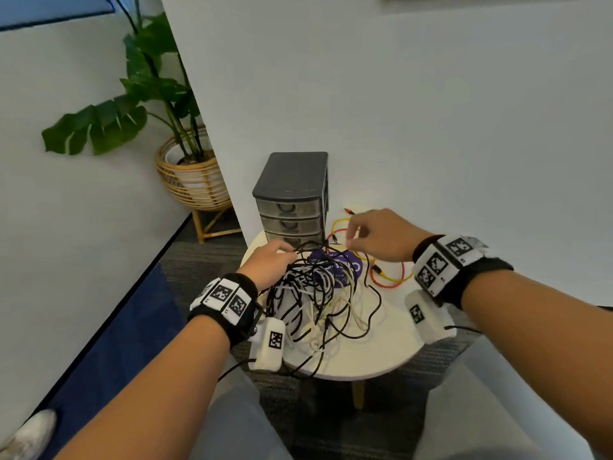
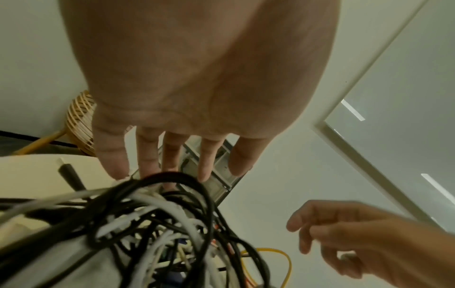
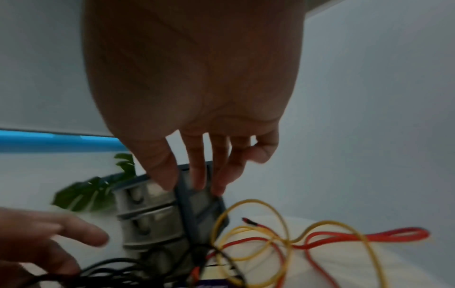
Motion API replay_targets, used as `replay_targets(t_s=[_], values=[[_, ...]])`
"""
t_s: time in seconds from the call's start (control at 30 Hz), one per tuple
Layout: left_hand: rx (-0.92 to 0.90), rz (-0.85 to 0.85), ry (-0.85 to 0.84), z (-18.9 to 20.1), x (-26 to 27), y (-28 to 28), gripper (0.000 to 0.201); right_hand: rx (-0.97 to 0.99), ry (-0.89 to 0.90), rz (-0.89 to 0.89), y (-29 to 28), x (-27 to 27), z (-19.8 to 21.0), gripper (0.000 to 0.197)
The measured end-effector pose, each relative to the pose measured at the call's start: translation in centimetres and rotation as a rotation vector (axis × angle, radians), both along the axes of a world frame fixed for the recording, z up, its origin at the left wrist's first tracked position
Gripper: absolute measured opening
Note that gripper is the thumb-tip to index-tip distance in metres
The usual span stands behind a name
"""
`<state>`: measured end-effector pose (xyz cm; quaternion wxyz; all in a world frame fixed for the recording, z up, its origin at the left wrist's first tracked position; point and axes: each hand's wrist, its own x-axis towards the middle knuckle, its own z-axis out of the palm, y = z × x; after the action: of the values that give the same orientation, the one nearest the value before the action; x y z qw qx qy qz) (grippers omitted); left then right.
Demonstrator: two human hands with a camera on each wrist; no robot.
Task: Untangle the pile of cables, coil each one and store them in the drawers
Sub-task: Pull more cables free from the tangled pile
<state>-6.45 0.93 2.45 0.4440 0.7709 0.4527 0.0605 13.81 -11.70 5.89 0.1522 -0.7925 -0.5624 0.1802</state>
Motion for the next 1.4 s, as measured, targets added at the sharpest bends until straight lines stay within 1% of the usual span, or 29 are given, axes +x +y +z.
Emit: replay_targets(t_s=[0.03,0.07,0.13,0.2,0.23,0.33,0.43,0.5,0.57,0.63,0.7,0.77,0.8,0.87,0.93,0.97,1.03,1.17,1.27,1.4], values=[[0.001,0.019,0.012,-0.4,-0.2,0.0,0.024,0.005,0.027,0.042,-0.2,-1.3,-0.1,0.018],[0.000,0.030,0.019,-0.7,-0.3,-0.1,0.022,-0.010,0.044,0.083,-0.3,-2.6,-0.3,0.024],[-0.006,0.034,0.017,-1.1,-0.3,-0.3,0.022,-0.119,0.041,0.162,-0.5,-4.9,-1.1,0.043],[-0.020,0.036,0.006,-1.3,-0.3,-0.7,0.025,-0.259,-0.039,0.208,-0.5,-6.3,-2.3,0.057],[-0.035,0.045,-0.005,-1.4,-0.3,-0.8,0.027,-0.280,-0.085,0.214,-0.5,-6.5,-3.0,0.059],[-0.079,0.074,-0.086,-1.5,-0.4,-1.1,0.031,-0.211,-0.126,0.182,-0.8,-5.7,-4.3,0.048],[-0.100,0.095,-0.182,-1.7,-0.6,-1.3,0.029,-0.103,-0.030,0.107,-1.4,-3.9,-4.8,0.049],[-0.124,0.124,-0.233,-2.0,-0.5,-1.4,0.027,-0.016,0.027,0.014,-1.7,-2.7,-4.8,0.049],[-0.142,0.163,-0.272,-2.2,-0.4,-1.3,0.027,0.033,0.064,-0.076,-1.8,-1.7,-5.0,0.046],[-0.127,0.189,-0.281,-2.6,-0.6,-1.1,0.028,0.054,0.094,-0.106,-2.0,-1.2,-5.1,0.040],[-0.116,0.200,-0.307,-3.2,-0.8,-0.9,0.028,0.087,0.092,-0.083,-2.1,-1.1,-5.3,0.035],[-0.107,0.214,-0.335,-3.8,-0.8,-0.8,0.026,0.108,0.042,-0.030,-2.2,-1.2,-5.6,0.032],[-0.096,0.216,-0.344,-3.9,-0.7,-0.8,0.024,0.091,0.017,0.012,-2.2,-1.3,-5.6,0.030],[-0.052,0.201,-0.343,-3.9,-0.5,-0.9,0.020,-0.028,-0.060,0.123,-2.1,-1.9,-5.9,0.023],[0.019,0.177,-0.315,-4.2,-0.5,-0.7,0.020,-0.137,-0.204,0.221,-2.2,-2.6,-6.4,0.026],[0.052,0.165,-0.299,-4.4,-0.6,-0.6,0.021,-0.140,-0.258,0.239,-2.2,-2.7,-6.7,0.026],[0.104,0.151,-0.271,-4.7,-0.8,-0.5,0.022,-0.094,-0.282,0.244,-2.1,-2.7,-7.2,0.020],[0.115,0.136,-0.257,-4.7,-1.1,-0.3,0.026,0.047,-0.118,0.212,-1.9,-1.6,-6.9,0.008],[0.138,0.109,-0.253,-4.9,-1.0,-0.3,0.025,0.180,0.010,0.167,-1.8,-0.7,-5.8,0.009],[0.153,0.089,-0.238,-5.1,-0.8,-0.4,0.023,0.373,0.111,0.043,-1.6,-0.1,-4.4,0.009]])
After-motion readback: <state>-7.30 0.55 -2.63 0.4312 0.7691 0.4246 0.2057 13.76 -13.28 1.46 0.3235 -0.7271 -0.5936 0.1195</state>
